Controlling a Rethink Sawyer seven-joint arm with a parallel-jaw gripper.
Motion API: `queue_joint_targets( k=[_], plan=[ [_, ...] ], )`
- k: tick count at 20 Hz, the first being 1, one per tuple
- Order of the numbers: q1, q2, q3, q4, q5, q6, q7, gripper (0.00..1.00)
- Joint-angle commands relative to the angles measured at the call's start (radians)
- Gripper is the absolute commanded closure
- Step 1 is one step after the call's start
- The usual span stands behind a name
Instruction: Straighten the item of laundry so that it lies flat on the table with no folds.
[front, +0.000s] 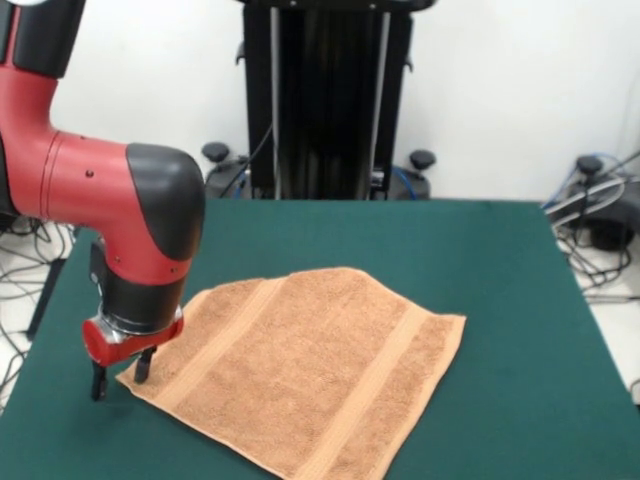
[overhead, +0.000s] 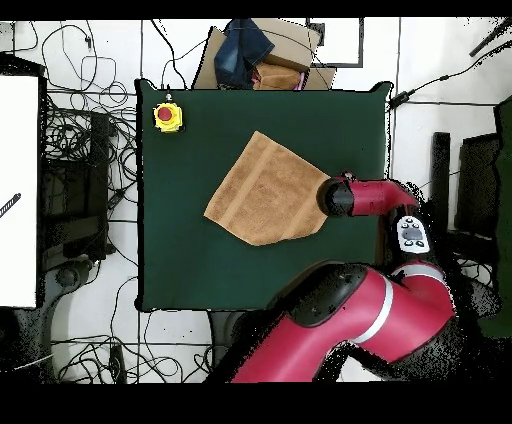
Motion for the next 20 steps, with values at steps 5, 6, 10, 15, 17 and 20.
queue_joint_targets(
  k=[5, 6, 10, 15, 17, 20],
  plan=[
    [0.062, -0.1, 0.016, 0.252, 0.069, 0.052, 0.204, 0.0],
    [0.092, -0.167, 0.01, 0.31, 0.086, 0.072, 0.23, 0.0],
    [0.165, -0.319, 0.029, 0.404, 0.17, 0.163, 0.255, 0.0],
    [0.184, -0.33, 0.058, 0.422, 0.264, 0.187, 0.257, 0.0],
    [0.21, -0.29, 0.039, 0.396, 0.277, 0.137, 0.286, 0.0],
    [0.254, -0.163, 0.009, 0.317, 0.308, 0.036, 0.349, 0.0]
  ],
)
